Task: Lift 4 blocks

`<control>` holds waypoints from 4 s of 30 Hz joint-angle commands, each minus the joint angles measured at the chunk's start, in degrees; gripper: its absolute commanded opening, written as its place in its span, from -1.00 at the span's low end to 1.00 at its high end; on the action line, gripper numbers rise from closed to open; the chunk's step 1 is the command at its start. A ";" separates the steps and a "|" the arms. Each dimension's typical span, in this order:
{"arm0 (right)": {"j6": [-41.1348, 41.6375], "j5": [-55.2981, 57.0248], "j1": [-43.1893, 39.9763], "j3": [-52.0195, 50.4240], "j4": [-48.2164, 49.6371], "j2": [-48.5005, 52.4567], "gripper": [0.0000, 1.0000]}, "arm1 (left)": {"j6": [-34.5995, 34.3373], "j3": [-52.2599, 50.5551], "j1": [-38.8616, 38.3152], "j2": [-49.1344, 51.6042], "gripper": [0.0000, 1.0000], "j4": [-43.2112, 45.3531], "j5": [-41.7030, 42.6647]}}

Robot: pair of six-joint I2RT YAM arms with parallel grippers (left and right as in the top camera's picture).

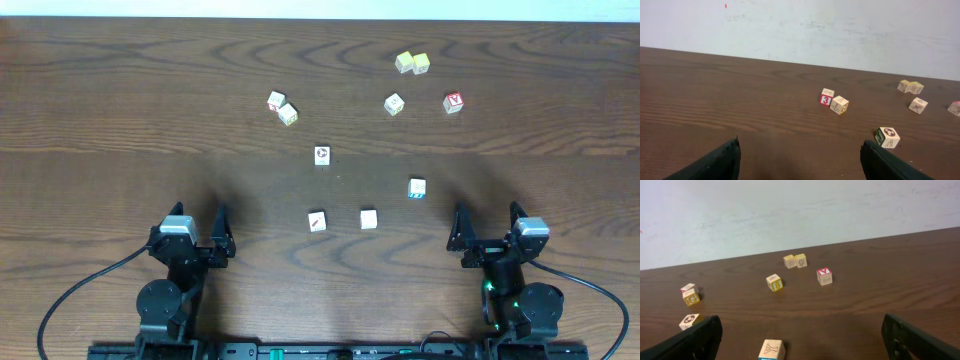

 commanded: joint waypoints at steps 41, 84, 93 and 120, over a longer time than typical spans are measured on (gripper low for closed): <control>15.19 -6.99 -0.46 -0.17 0.44 -0.31 0.99 | -0.26 -1.05 0.28 -0.37 0.54 -1.88 -0.07; 4.85 -25.38 5.11 58.47 -42.66 64.46 0.99 | -10.19 69.18 -9.29 75.65 0.54 -57.22 13.73; 7.37 -8.52 16.55 63.21 -51.06 79.49 0.99 | -15.80 69.13 -19.50 86.14 0.54 -52.87 3.85; 7.37 -8.15 17.44 63.28 -46.25 82.27 0.99 | -28.89 66.64 -32.50 103.14 0.54 -46.14 7.06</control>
